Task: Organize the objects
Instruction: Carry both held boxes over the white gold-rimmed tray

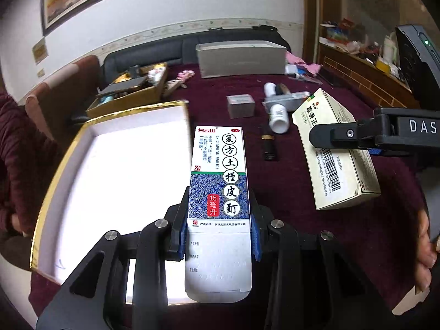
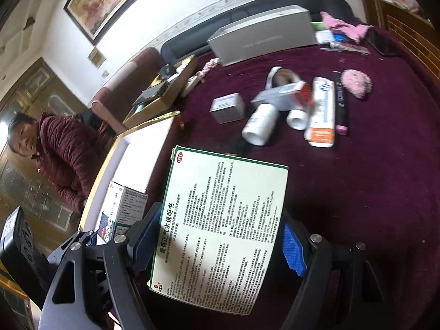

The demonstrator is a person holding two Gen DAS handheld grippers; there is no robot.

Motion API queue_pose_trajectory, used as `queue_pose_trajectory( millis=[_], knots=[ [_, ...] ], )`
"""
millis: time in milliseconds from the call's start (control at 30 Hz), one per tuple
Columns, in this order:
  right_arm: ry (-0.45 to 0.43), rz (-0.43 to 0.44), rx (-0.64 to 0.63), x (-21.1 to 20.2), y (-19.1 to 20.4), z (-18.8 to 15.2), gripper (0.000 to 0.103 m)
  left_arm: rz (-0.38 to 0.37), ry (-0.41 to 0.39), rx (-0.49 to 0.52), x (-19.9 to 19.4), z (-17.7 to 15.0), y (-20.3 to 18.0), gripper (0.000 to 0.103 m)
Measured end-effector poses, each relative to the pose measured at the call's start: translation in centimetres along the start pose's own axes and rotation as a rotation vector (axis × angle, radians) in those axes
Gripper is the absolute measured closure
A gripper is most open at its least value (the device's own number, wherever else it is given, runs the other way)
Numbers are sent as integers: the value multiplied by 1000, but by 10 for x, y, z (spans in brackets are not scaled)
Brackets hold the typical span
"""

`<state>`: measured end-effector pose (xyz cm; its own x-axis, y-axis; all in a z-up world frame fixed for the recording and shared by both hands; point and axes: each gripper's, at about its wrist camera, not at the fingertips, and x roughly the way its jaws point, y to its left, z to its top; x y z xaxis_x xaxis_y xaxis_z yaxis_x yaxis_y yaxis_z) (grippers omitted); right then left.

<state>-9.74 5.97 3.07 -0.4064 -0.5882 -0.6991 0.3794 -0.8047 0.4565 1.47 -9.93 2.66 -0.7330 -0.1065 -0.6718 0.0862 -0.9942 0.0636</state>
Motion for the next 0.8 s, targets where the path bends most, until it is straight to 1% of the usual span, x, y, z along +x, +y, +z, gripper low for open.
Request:
queue_pose_trajectory(
  millis=[133,300,500,633,800],
  knots=[
    [12,13,-35,9,24,3,25,22,-4,-40,-6,-5,23,69],
    [26,40,-89,22,63,9,25,56,-11,-97,-14,-12,54,69],
    [37,74,-148,39,111,21,25,123,-17,-140,-18,-12,97,69],
    [74,90,-178,60,143,32,25,164,7,-135,-11,-5,125,69],
    [134,95,-165,95,168,50,25,163,73,-127,10,8,156,69]
  ],
)
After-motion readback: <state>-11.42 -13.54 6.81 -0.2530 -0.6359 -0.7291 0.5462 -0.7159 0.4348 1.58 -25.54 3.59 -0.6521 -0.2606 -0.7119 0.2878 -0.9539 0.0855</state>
